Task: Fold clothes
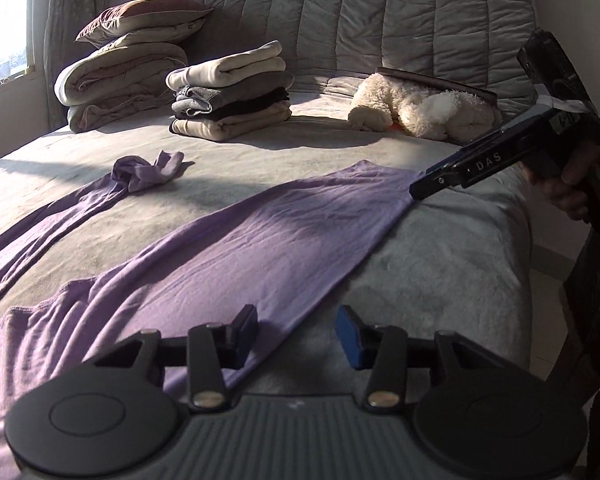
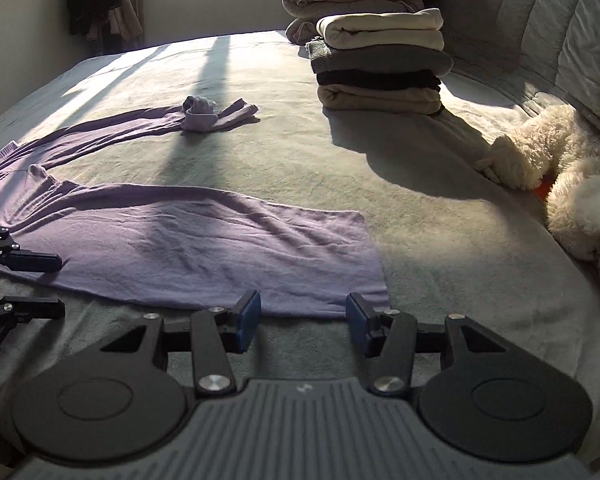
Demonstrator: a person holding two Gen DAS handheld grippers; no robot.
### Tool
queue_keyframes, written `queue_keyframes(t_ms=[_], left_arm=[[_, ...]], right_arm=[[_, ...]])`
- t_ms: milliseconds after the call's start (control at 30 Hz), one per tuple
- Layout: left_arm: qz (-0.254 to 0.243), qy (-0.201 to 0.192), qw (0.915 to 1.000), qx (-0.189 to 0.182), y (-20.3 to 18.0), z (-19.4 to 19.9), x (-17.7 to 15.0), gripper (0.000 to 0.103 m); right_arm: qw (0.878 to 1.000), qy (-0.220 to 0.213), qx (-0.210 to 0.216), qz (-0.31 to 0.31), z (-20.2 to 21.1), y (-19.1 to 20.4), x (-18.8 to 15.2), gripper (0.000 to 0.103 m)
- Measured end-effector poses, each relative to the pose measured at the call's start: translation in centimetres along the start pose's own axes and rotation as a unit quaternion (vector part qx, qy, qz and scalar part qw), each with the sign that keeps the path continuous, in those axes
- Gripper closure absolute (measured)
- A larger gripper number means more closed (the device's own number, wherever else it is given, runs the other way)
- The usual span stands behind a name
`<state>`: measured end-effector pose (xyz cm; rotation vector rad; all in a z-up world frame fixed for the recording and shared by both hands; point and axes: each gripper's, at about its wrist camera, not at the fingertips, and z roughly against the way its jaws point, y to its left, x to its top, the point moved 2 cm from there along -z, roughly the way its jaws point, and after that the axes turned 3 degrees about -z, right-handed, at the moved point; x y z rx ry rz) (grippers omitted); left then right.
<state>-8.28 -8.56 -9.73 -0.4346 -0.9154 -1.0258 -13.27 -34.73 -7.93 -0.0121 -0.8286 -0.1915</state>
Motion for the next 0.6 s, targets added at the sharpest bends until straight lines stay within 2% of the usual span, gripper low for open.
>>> queue_keyframes(t_ms=[167, 200, 233, 267, 300, 333, 600], left_arm=[[0.003, 0.0, 0.9997, 0.023, -0.4, -0.3, 0.3, 0.079], [0.003, 0.0, 0.9996, 0.027, -0.5, -0.4, 0.3, 0.086], [0.004, 0.001, 0.9995, 0.032, -0.6, -0.5, 0.4, 0.093], [0.008, 0.001, 0.9993, 0.035, -0.6, -0.5, 0.4, 0.096], [0.018, 0.002, 0.9991, 0.038, -0.3, -0.6, 0.4, 0.1], [0.027, 0.001, 0.9989, 0.038, -0.2, -0.7, 0.5, 0.101], [0.041, -0.023, 0.9989, 0.006, -0.6, 1.6, 0.9, 0.102]], right_arm=[[0.995, -0.013, -0.01, -0.1, -0.8, -2.8, -0.6, 0.052], [0.994, -0.016, -0.013, -0.11, -1.0, -2.8, -0.7, 0.059], [0.994, -0.018, -0.025, -0.104, -1.2, -2.4, -0.5, 0.071], [0.994, -0.02, -0.036, -0.098, -1.4, -2.1, -0.3, 0.078], [0.995, -0.019, -0.04, -0.091, -1.5, -1.7, -0.2, 0.094], [0.996, -0.017, -0.041, -0.082, -1.5, -1.4, -0.1, 0.098], [0.994, -0.025, -0.082, -0.067, 1.3, -1.1, 0.0, 0.1]])
